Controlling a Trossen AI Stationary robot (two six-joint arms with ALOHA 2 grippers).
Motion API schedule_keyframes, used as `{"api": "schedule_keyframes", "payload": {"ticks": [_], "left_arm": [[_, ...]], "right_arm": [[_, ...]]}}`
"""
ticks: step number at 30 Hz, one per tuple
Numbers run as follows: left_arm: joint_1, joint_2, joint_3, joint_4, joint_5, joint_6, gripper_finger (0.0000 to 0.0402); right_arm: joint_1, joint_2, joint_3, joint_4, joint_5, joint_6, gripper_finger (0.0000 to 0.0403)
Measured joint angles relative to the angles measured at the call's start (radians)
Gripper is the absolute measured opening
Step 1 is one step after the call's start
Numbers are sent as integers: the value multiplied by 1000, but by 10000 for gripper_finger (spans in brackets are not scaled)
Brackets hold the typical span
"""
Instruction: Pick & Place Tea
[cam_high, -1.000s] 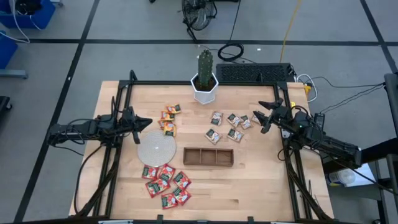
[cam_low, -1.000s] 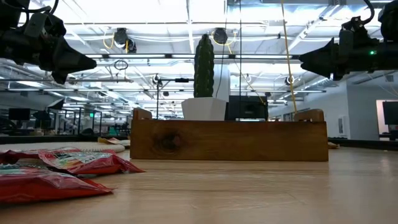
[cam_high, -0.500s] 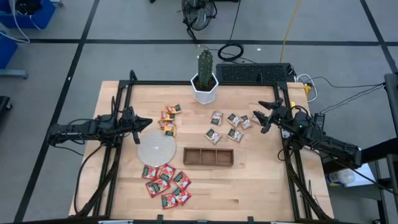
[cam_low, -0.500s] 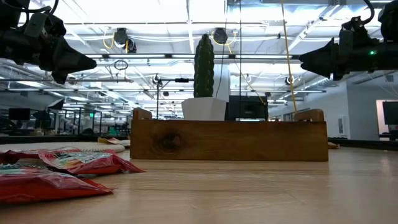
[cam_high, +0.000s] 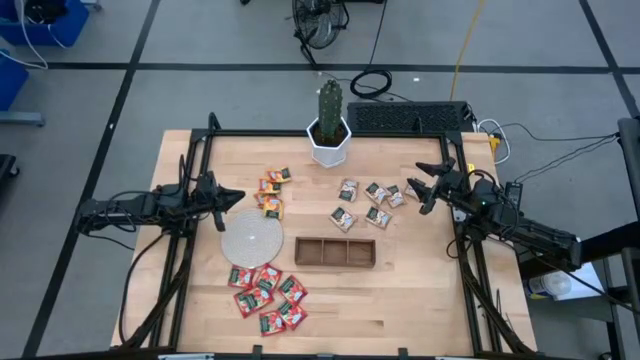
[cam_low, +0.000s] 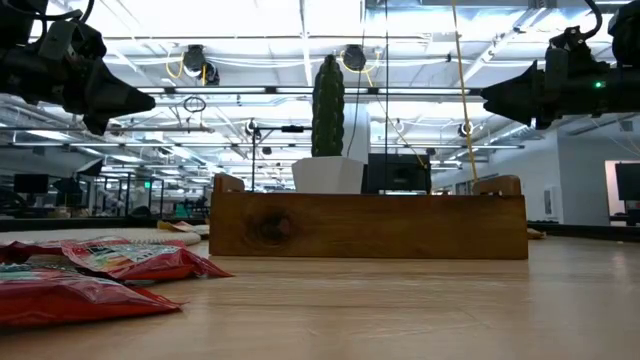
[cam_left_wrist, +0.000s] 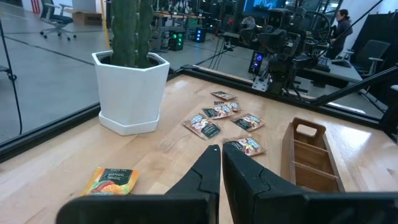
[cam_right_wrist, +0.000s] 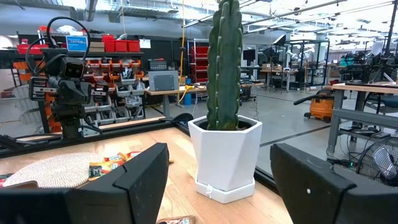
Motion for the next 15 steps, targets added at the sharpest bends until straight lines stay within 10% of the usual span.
{"api": "schedule_keyframes", "payload": {"ticks": [15], "left_arm": [[0,0,0,0,0,0,21]], "right_arm": [[-1,0,0,84,148,-47,261]]}}
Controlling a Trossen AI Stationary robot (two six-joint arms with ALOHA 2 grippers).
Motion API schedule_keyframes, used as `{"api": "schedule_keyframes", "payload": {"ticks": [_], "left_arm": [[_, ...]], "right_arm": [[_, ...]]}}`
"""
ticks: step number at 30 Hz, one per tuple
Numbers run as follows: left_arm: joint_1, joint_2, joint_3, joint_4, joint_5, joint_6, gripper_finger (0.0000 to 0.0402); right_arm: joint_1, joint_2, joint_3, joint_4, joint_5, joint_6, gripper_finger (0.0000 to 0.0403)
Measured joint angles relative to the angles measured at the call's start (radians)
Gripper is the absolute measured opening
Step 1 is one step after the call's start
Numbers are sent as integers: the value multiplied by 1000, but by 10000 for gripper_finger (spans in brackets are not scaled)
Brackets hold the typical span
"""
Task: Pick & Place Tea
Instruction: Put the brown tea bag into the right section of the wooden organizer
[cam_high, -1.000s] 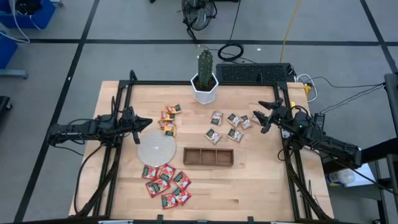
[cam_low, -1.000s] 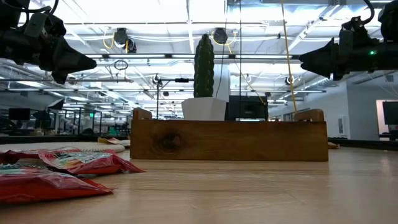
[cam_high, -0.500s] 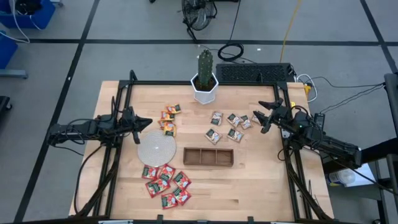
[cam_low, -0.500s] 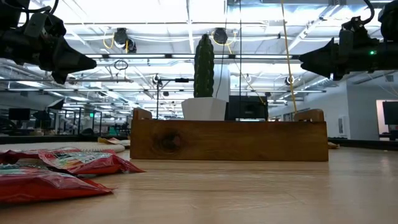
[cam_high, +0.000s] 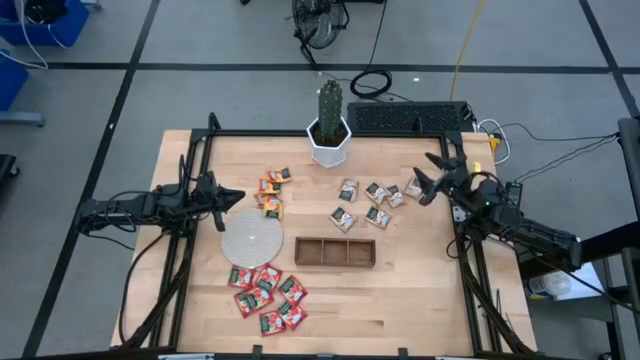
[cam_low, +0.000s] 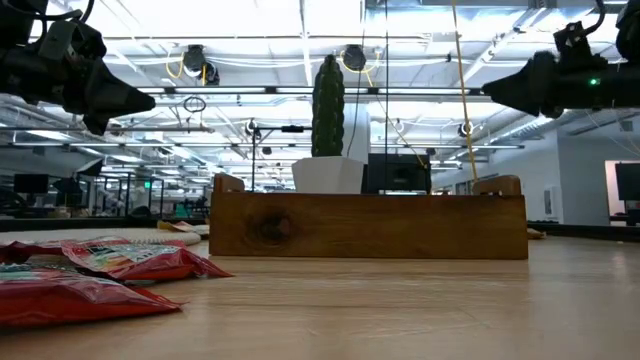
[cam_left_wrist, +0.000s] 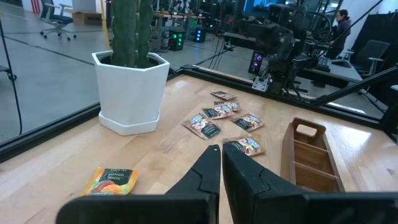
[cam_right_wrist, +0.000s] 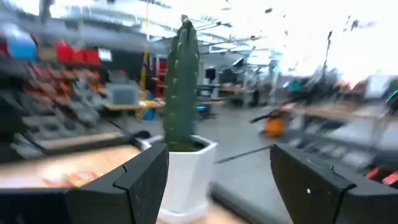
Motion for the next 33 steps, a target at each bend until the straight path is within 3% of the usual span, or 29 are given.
{"api": "schedule_keyframes", "payload": {"ticks": [4,8,18,26,33], "left_arm": [[0,0,0,0,0,0,21],[0,0,0,0,0,0,21],[0,0,0,0,0,0,21],[0,0,0,0,0,0,21],[0,0,0,0,0,0,21]], "right_arm": [[1,0,0,1,-124,377,261],[1,0,0,-3,-118,558,261],[1,1,0,-29,-68,575,261],[1,9,-14,-167,-97,740,261],[-1,58,-14,-179,-99,659,261]]}}
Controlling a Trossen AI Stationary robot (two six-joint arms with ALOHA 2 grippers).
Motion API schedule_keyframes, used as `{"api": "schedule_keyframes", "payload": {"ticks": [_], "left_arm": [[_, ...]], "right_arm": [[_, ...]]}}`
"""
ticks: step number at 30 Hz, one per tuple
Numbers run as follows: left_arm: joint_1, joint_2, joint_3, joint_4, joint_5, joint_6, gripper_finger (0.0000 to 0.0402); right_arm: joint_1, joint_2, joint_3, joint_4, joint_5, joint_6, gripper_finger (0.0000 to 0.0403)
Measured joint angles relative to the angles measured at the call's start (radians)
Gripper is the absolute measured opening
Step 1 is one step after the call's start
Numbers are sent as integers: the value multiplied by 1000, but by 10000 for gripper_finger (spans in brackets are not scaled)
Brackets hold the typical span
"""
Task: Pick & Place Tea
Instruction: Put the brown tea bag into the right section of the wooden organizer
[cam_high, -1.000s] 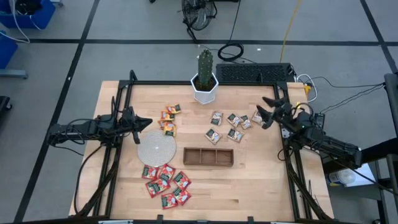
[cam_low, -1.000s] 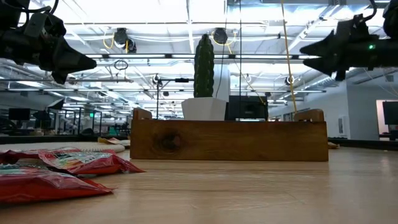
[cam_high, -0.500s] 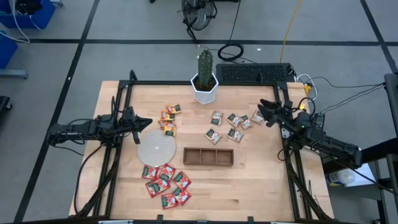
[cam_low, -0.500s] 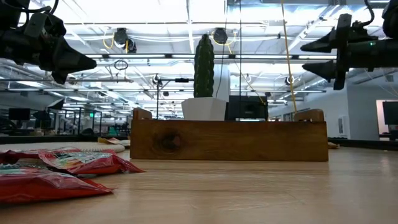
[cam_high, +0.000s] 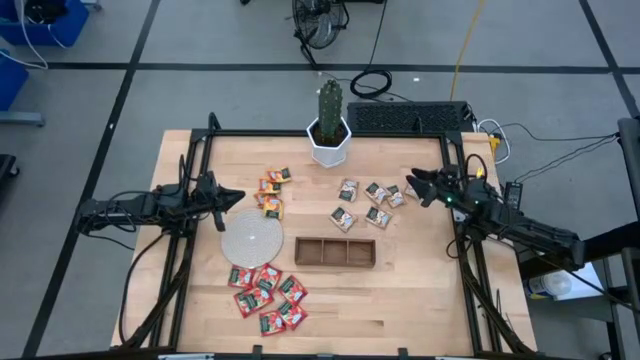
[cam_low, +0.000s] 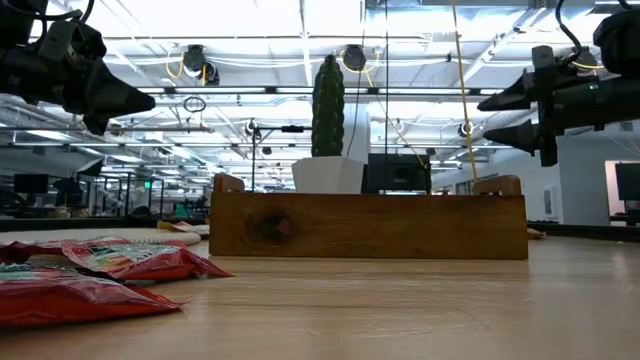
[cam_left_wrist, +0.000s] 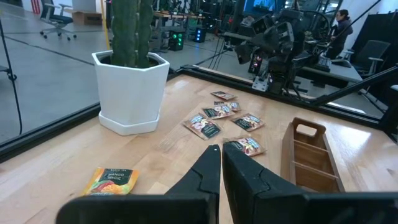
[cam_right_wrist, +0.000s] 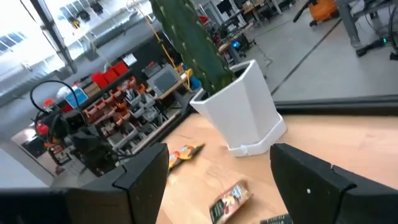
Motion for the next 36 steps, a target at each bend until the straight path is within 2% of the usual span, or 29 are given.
{"api": "schedule_keyframes", "payload": {"ticks": [4,12,15,18,22,27,31,36], "left_arm": [[0,0,0,0,0,0,21],[0,0,0,0,0,0,21],[0,0,0,0,0,0,21],[0,0,0,0,0,0,21],[0,0,0,0,0,0,21],[0,0,0,0,2,0,21],[0,0,0,0,2,0,21],[0,0,0,0,2,0,21]], "right_arm": [[0,24,0,29,-40,-66,261],[2,70,0,3,-50,-73,260],[2,92,2,3,-55,-126,261],[3,144,56,-36,-82,-187,261],[17,296,234,-310,-71,-225,261],[28,571,478,-653,-17,-269,260],[31,789,583,-758,-16,-253,260],[19,1042,618,-829,25,-286,260]]}}
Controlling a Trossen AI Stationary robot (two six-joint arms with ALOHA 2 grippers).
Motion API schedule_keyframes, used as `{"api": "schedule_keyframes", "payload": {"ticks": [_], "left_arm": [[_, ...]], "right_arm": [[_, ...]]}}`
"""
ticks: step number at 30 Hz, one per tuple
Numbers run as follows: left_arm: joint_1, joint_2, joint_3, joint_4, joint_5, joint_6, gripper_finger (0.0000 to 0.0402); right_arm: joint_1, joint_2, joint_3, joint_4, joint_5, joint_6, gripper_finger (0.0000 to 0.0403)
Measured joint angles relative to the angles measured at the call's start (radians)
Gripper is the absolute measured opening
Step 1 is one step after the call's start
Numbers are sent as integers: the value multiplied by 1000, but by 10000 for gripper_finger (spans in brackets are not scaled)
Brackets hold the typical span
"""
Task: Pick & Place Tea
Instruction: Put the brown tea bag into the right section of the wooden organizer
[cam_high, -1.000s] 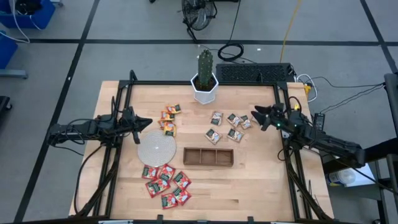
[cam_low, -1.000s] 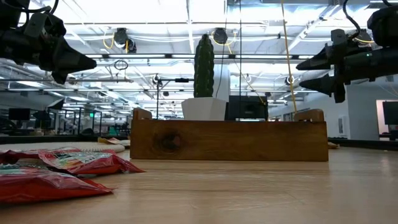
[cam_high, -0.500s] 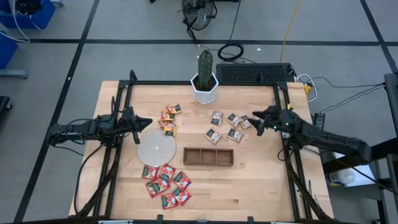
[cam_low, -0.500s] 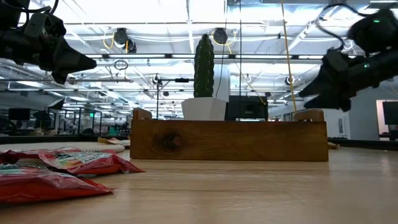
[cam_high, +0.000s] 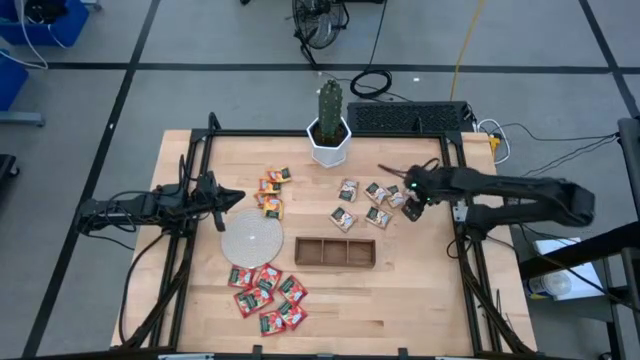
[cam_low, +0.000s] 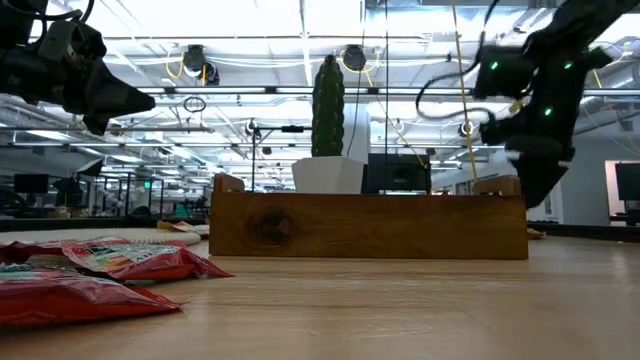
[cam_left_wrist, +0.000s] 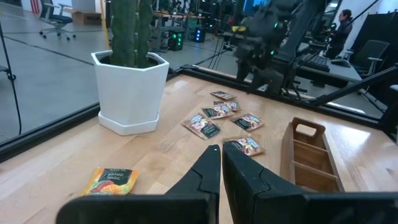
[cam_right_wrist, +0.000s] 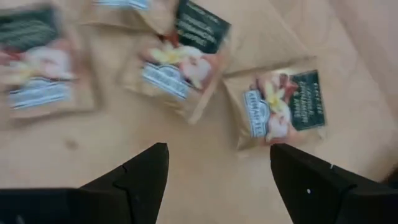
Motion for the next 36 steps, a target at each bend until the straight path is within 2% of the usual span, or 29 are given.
{"api": "schedule_keyframes", "payload": {"ticks": [3,7,15,18,24,30,36], "left_arm": [[0,0,0,0,0,0,21],[0,0,0,0,0,0,21],[0,0,0,0,0,0,21],[0,0,0,0,0,0,21],[0,0,0,0,1,0,21],[0,0,0,0,1,0,21],[0,0,0,0,1,0,21]], "right_arm": [[-21,111,10,-4,5,-5,260],[-43,185,42,-14,8,-8,260],[-103,157,80,-24,-4,129,260],[-168,141,82,-24,-104,175,260],[-305,157,82,-23,-253,384,260],[-382,226,82,9,-280,433,260],[-390,343,88,61,-281,407,260]]}}
